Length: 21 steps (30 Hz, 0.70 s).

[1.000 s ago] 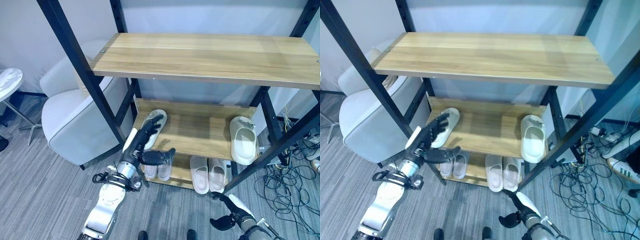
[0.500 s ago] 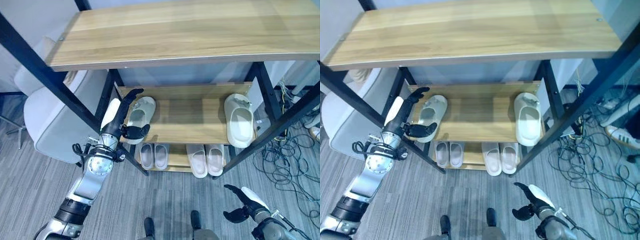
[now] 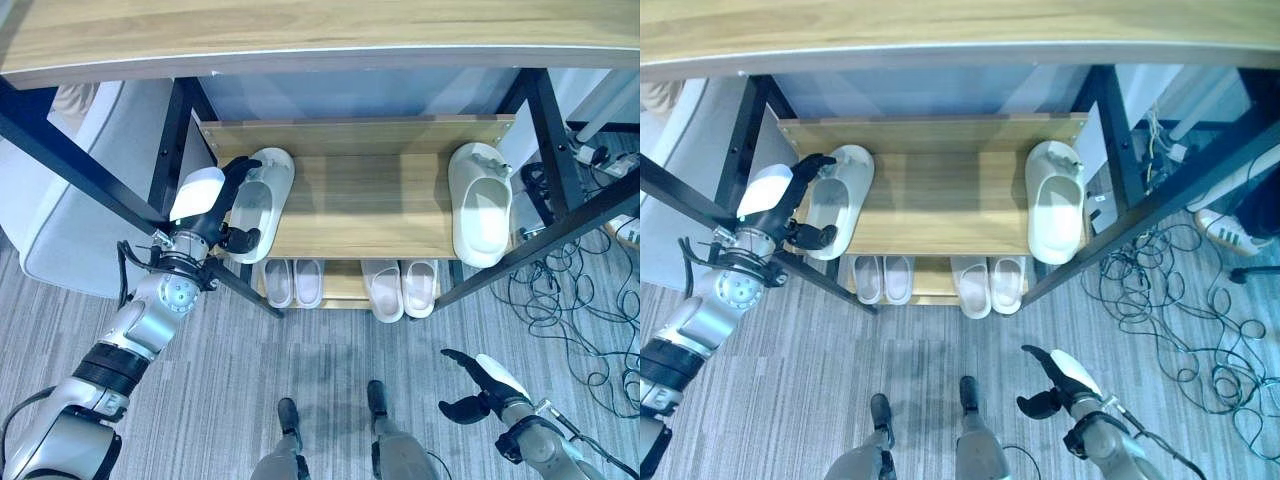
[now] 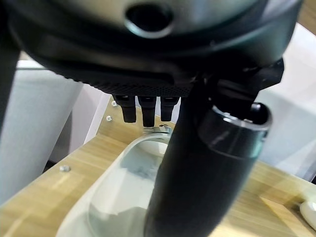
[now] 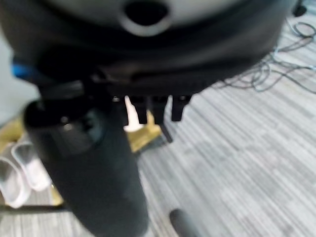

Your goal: Arrange the slippers neatly on the shoe rack.

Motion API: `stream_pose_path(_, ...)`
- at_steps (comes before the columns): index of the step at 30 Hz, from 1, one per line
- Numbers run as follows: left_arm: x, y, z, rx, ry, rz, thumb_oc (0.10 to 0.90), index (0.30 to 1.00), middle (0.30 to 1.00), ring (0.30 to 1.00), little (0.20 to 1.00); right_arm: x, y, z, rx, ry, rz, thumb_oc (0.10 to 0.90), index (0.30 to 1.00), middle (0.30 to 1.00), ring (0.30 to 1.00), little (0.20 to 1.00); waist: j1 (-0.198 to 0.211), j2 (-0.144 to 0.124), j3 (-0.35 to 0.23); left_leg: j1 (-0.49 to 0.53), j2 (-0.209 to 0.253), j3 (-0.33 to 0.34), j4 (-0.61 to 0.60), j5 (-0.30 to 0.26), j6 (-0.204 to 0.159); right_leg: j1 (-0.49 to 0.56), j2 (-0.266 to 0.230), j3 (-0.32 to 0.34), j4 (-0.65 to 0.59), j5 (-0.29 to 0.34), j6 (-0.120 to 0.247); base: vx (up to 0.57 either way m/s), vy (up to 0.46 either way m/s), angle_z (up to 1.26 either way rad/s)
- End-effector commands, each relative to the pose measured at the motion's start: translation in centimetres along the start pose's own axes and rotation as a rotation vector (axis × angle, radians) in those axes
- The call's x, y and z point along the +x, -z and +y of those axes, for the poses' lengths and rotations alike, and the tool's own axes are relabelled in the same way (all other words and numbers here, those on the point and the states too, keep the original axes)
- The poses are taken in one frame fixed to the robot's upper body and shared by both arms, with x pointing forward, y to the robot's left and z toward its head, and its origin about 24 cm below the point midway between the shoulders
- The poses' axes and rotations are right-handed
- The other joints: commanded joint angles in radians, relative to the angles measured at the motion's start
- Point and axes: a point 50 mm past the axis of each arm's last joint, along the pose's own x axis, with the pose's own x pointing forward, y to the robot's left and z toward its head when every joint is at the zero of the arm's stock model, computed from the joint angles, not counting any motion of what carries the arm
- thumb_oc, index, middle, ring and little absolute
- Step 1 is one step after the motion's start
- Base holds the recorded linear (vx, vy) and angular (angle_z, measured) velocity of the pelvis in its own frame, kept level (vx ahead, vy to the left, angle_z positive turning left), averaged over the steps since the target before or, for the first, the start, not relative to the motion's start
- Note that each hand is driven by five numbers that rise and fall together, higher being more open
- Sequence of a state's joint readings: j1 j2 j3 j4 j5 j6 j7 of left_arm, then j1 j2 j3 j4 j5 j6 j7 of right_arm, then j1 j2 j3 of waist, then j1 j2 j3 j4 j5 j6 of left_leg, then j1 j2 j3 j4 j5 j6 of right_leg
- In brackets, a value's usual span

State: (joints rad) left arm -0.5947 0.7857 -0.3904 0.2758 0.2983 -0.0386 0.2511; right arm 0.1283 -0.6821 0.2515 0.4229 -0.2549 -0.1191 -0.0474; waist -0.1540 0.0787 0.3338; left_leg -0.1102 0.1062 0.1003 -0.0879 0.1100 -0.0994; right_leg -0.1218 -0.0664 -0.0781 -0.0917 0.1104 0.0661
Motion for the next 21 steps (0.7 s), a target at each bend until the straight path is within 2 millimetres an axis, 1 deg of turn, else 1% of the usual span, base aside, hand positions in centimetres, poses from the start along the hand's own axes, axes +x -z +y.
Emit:
stream_pose_path(1,2.8,-1.6,5.2,0.048,-0.245,-0.093,0.800,0.900,0.900,0.900,0.900,-0.6,-0.7,-1.8,-0.020,0.061,-0.073,0.800,0.900,0.900,0.900,0.900,-0.018,-0.017,-0.062,-0.028,-0.011,0.023,0.001,-0.007,-0.008,-0.040,0.011,0.055,0.004,0.034,0.016,0.00,0.000,0.00)
stream_pose_path(5,3.1,-1.1,6.0,0.042,-0.288,-0.064,0.800,0.900,0.900,0.900,0.900,-0.5,-0.6,-1.7,-0.022,0.062,-0.071,0.800,0.900,0.900,0.900,0.900,-0.023,-0.014,-0.045,-0.032,-0.012,0.028,0.001,-0.008,-0.006,-0.050,0.009,0.064,0.004,0.039,0.016,-0.01,0.002,-0.02)
stream_pose_path(7,3.2,-1.0,6.0,0.035,-0.298,-0.053,0.800,0.900,0.900,0.900,0.900,-0.5,-0.6,-1.8,-0.022,0.063,-0.071,0.800,0.900,0.900,0.900,0.900,-0.025,-0.014,-0.042,-0.032,-0.013,0.029,0.001,-0.008,-0.005,-0.050,0.009,0.066,0.004,0.040,0.016,0.00,0.000,0.00)
stream_pose_path(9,3.5,-0.6,6.5,0.029,-0.327,-0.025,0.800,0.900,0.900,0.900,0.900,-0.5,-0.5,-1.7,-0.025,0.059,-0.068,0.800,0.900,0.900,0.900,0.900,-0.030,-0.013,-0.032,-0.034,-0.012,0.032,0.001,-0.009,-0.005,-0.057,0.010,0.072,0.004,0.043,0.016,-0.01,-0.006,-0.02)
stream_pose_path(11,3.6,-0.6,6.5,0.029,-0.327,-0.026,0.800,0.900,0.900,0.900,0.900,-0.5,-0.5,-1.7,-0.024,0.060,-0.068,0.800,0.900,0.900,0.900,0.900,-0.029,-0.013,-0.032,-0.034,-0.012,0.032,0.001,-0.009,-0.005,-0.057,0.010,0.072,0.004,0.043,0.016,-0.01,-0.007,-0.07)
stream_pose_path(13,4.0,-0.3,7.0,0.055,-0.343,-0.008,0.800,0.900,0.900,0.900,0.900,-0.6,-0.4,-1.7,-0.029,0.062,-0.063,0.800,0.900,0.900,0.900,0.900,-0.034,-0.011,-0.024,-0.035,-0.012,0.033,0.001,-0.009,-0.004,-0.062,0.010,0.074,0.004,0.044,0.016,-0.01,-0.006,-0.06)
stream_pose_path(21,4.3,-0.3,7.2,0.065,-0.348,-0.006,0.800,0.900,0.900,0.900,0.900,-0.6,-0.4,-1.8,-0.029,0.065,-0.063,0.800,0.900,0.900,0.900,0.900,-0.034,-0.011,-0.018,-0.035,-0.012,0.034,0.001,-0.009,-0.004,-0.061,0.010,0.075,0.004,0.044,0.016,0.00,0.000,-0.02)
